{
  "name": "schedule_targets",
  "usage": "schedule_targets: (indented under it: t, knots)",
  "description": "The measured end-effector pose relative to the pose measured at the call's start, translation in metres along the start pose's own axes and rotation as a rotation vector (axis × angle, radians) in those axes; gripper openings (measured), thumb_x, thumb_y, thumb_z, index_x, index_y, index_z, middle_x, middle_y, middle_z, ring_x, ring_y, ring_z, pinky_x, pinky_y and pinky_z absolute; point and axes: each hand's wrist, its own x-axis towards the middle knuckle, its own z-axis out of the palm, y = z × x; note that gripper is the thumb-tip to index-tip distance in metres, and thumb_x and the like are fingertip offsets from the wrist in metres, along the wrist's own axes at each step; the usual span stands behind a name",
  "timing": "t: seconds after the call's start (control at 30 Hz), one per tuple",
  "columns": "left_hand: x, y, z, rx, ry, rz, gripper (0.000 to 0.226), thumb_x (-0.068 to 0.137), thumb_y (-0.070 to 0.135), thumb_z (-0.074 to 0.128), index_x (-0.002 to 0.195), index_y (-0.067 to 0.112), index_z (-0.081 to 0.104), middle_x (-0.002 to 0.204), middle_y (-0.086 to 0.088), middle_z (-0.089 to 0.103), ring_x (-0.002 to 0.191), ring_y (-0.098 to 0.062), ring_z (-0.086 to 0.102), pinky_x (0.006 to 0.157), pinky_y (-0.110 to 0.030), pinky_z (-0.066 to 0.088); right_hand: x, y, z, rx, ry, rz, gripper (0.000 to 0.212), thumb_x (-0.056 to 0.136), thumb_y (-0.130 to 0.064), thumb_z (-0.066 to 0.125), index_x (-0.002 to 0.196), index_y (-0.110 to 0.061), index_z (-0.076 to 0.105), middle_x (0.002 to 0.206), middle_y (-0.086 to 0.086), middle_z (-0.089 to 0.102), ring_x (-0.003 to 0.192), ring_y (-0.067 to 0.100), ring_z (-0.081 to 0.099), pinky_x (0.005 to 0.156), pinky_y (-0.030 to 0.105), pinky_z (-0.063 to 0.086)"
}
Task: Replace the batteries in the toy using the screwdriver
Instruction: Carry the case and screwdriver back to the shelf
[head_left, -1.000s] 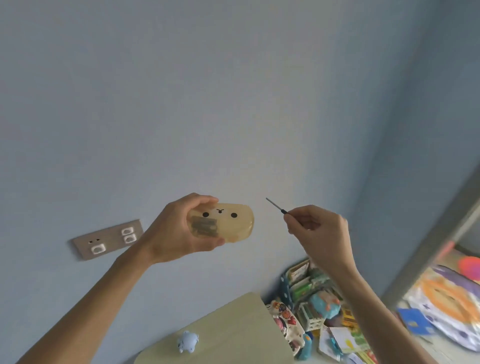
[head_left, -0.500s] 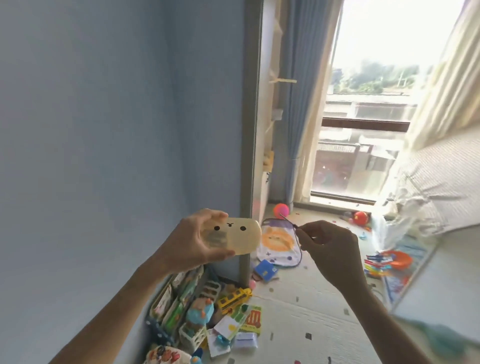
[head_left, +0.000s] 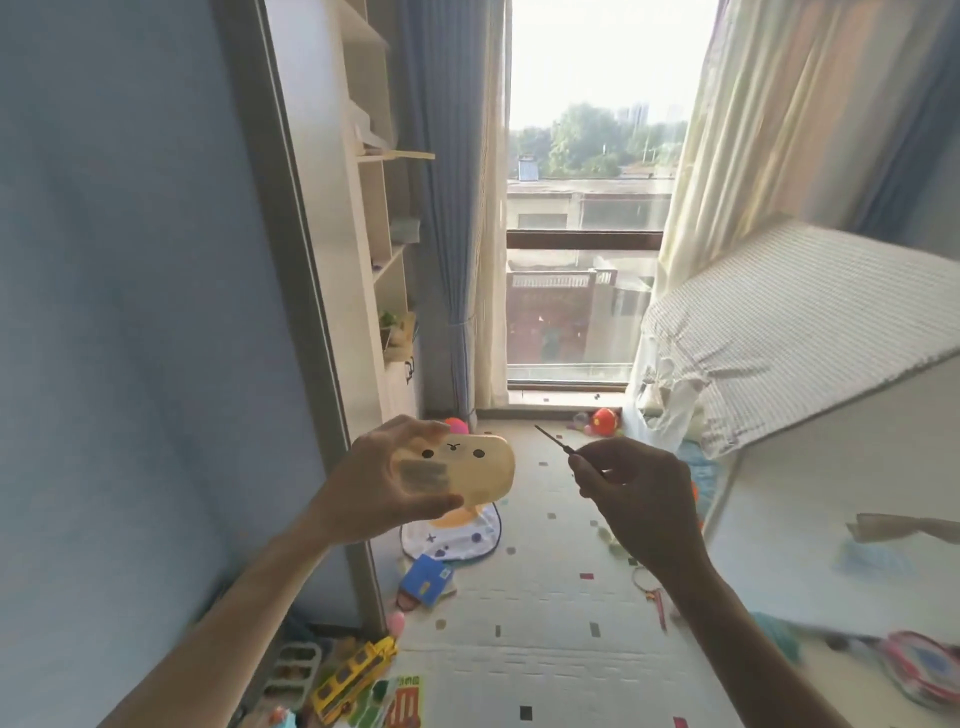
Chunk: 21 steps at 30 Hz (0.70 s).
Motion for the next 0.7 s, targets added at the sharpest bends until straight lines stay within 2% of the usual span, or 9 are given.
schedule_targets:
  t: [0.07,0.27,0.37,0.53,0.63,0.7]
  knots:
    - [0.038,-0.017,0.012,0.005,-0.019,0.020,0.078,0.068,0.043,0.098,0.137,0.028,0.064,0.125,0.015,0.068,0.111,0.003,0.069,0.091,-0.014,0.058,0.031,0.019,0.010,-0.001,0.005,0.004,0.010,0.085,-0.023,0.081,0.076,-0.027,0.080,0.068,-0.015,0.077,0.066,0.001,0.075,0.078,0.034,0.061]
    - [0.170,-0.084,0.036,0.023,-0.032,0.070,0.085,0.066,0.060,0.093,0.139,0.025,0.065,0.124,0.017,0.069,0.110,0.000,0.070,0.093,-0.020,0.060,0.150,0.071,0.052,-0.010,0.052,0.010,0.009,0.085,-0.022,0.082,0.077,-0.026,0.082,0.067,-0.016,0.077,0.063,0.000,0.074,0.080,0.039,0.062]
    - [0.246,-0.113,0.042,0.013,-0.040,0.089,0.082,0.068,0.050,0.096,0.137,0.021,0.065,0.122,0.018,0.067,0.112,0.006,0.066,0.085,-0.015,0.062,0.219,0.095,0.071,-0.025,0.064,0.008,0.008,0.084,-0.021,0.083,0.079,-0.025,0.082,0.068,-0.018,0.076,0.064,0.002,0.075,0.080,0.040,0.063]
    - [0.365,-0.155,0.054,0.038,-0.042,0.110,0.081,0.067,0.046,0.097,0.137,0.018,0.066,0.122,0.012,0.069,0.112,0.011,0.063,0.078,-0.005,0.056,0.327,0.145,0.096,-0.035,0.074,0.028,0.004,0.085,-0.023,0.083,0.083,-0.026,0.083,0.069,-0.019,0.076,0.065,0.000,0.075,0.078,0.037,0.063]
    - [0.432,-0.180,0.068,0.036,-0.050,0.119,0.081,0.067,0.044,0.098,0.137,0.017,0.066,0.125,0.008,0.069,0.112,0.009,0.064,0.081,-0.008,0.057,0.388,0.177,0.109,-0.063,0.075,0.026,0.006,0.085,-0.023,0.083,0.080,-0.026,0.082,0.067,-0.016,0.077,0.065,-0.001,0.075,0.076,0.033,0.062]
    - [0.479,-0.194,0.081,0.022,-0.052,0.121,0.082,0.067,0.047,0.098,0.137,0.017,0.066,0.124,0.008,0.070,0.111,0.006,0.067,0.084,-0.014,0.061,0.432,0.201,0.116,-0.050,0.067,0.027,0.009,0.085,-0.020,0.082,0.077,-0.025,0.081,0.069,-0.014,0.077,0.067,-0.001,0.074,0.074,0.027,0.060]
